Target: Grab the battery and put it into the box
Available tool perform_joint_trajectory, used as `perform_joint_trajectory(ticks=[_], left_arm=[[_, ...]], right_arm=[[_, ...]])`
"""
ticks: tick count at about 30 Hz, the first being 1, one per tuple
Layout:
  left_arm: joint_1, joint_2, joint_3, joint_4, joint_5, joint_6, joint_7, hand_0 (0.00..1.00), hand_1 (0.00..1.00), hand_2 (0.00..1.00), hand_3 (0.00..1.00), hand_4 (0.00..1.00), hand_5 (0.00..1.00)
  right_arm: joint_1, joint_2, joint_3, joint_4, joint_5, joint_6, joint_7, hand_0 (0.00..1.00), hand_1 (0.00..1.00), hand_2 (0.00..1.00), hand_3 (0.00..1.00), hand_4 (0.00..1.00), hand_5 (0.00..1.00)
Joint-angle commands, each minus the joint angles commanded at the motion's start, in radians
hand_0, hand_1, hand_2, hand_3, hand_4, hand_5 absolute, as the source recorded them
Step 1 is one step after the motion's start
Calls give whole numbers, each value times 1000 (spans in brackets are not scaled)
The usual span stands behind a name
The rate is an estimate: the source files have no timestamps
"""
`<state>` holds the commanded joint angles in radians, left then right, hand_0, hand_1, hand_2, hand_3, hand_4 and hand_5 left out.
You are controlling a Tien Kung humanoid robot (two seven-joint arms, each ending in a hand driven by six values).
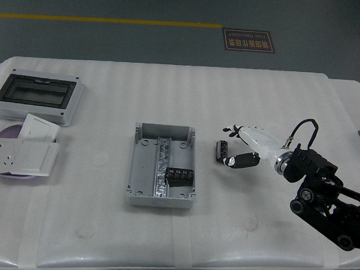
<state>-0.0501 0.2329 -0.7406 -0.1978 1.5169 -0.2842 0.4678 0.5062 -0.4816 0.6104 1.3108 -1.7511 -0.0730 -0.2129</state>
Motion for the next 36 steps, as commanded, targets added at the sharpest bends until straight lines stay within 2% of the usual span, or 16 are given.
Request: perform_joint_trajectory(ticks=[2,12,14,24,25,30,31,36], left_arm=[[0,0,0,0,0,0,0,651,654,574,591,616,4],[-2,2,2,0,-2,2,-2,651,653,573,591,615,4],[-2,2,1,0,-1,3,-3,651,653,572,591,614,4],[-3,2,5,0,-3,5,-5,651,653,572,592,613,2],[-3,2,5,0,-4,6,-6,651,653,572,592,613,5],[-5,3,10,-1,-8,6,-6,651,653,572,592,613,5],[-5,3,11,-1,-8,6,-6,651,653,572,592,611,5],[-6,3,14,-1,-11,7,-7,651,653,572,592,611,5]], right_arm=[[3,1,-9,-1,6,-1,1,955,841,834,919,891,458],[22,22,-67,-44,6,-22,8,955,842,830,917,872,460],[25,25,-73,-49,0,-37,13,948,841,823,910,850,467],[31,29,-88,-75,-19,-105,41,948,825,784,873,871,465],[31,29,-91,-77,-19,-108,42,902,771,714,780,691,305],[31,28,-110,-84,-16,-117,46,902,771,714,780,691,305],[30,29,-114,-85,-15,-118,47,860,733,649,688,592,236],[28,30,-122,-89,-13,-124,49,860,733,649,688,592,236]])
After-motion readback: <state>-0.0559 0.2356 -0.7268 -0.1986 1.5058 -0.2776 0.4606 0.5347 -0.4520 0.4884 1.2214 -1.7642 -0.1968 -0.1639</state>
